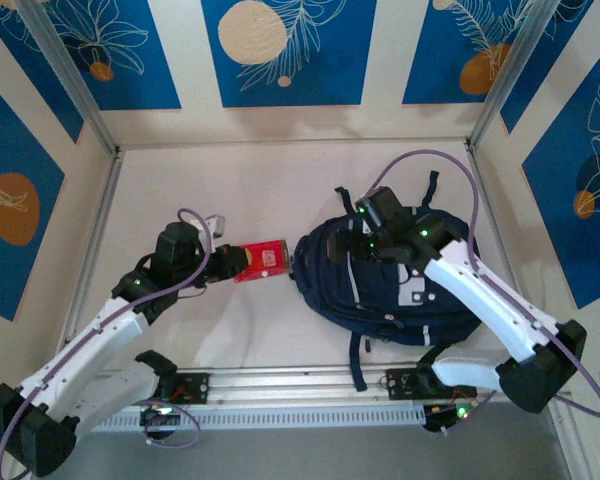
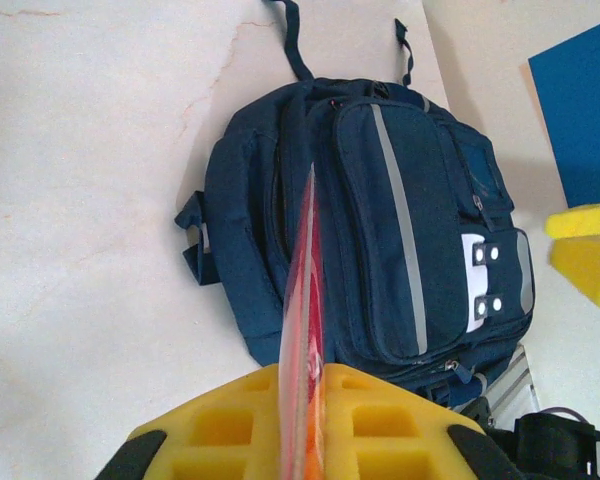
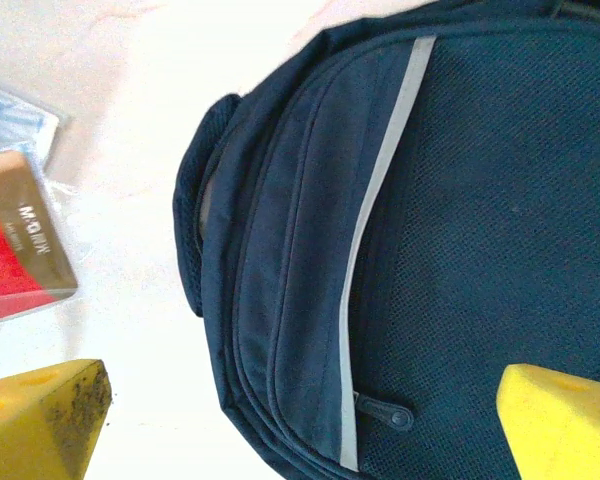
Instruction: Pack books, pencil case, and school supplies into a backpack
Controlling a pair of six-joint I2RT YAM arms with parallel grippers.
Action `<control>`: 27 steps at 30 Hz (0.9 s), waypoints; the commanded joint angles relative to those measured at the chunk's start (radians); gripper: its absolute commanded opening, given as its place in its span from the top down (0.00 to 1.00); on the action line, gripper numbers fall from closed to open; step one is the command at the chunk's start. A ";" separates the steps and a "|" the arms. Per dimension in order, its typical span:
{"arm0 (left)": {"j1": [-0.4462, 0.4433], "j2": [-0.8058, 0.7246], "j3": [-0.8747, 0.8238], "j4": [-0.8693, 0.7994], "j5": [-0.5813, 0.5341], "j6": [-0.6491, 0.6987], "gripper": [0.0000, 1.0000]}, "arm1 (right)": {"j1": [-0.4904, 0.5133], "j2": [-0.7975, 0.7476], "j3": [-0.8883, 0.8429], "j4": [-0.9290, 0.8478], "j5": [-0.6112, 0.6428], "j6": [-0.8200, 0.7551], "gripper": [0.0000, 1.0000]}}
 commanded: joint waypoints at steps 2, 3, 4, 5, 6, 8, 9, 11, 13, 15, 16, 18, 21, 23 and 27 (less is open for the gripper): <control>0.012 -0.036 -0.026 -0.016 -0.005 0.007 1.00 | -0.027 0.103 -0.010 -0.007 -0.049 0.079 0.08; 0.013 -0.042 -0.029 -0.020 -0.005 0.008 1.00 | -0.031 0.128 -0.012 -0.007 -0.052 0.106 0.10; 0.014 -0.051 -0.032 -0.023 -0.005 0.007 1.00 | -0.034 0.153 -0.007 -0.017 -0.051 0.130 0.11; 0.014 -0.058 -0.035 -0.025 -0.005 0.005 1.00 | -0.034 0.181 0.005 -0.035 -0.042 0.150 0.11; 0.014 -0.065 -0.037 -0.030 -0.004 0.005 1.00 | -0.034 0.222 0.026 -0.061 -0.041 0.162 0.10; 0.017 -0.079 -0.040 -0.041 -0.004 0.005 1.00 | -0.029 0.303 0.083 -0.119 -0.026 0.175 0.01; 0.017 -0.087 -0.042 -0.051 -0.005 0.007 1.00 | -0.024 0.345 0.112 -0.139 -0.025 0.168 0.01; 0.019 -0.096 -0.043 -0.070 -0.007 0.009 1.00 | -0.011 0.412 0.147 -0.158 -0.026 0.140 0.01; 0.022 -0.108 -0.046 -0.081 -0.009 0.007 1.00 | 0.003 0.469 0.166 -0.177 0.026 0.147 0.01; 0.022 -0.118 -0.050 -0.090 -0.010 0.003 1.00 | 0.006 0.500 0.162 -0.167 0.037 0.143 0.01; 0.022 -0.125 -0.052 -0.095 -0.009 0.000 1.00 | 0.007 0.505 0.154 -0.157 0.042 0.142 0.01; 0.022 -0.140 -0.059 -0.103 -0.011 -0.005 1.00 | 0.007 0.503 0.130 -0.118 0.041 0.135 0.03; 0.022 -0.163 -0.069 -0.116 -0.016 -0.007 1.00 | 0.010 0.539 0.149 -0.137 0.060 0.152 0.22; 0.023 -0.179 -0.076 -0.122 -0.020 -0.009 1.00 | 0.019 0.564 0.169 -0.163 0.094 0.165 0.35; 0.025 -0.198 -0.086 -0.128 -0.024 -0.011 1.00 | 0.047 0.576 0.174 -0.169 0.150 0.154 0.57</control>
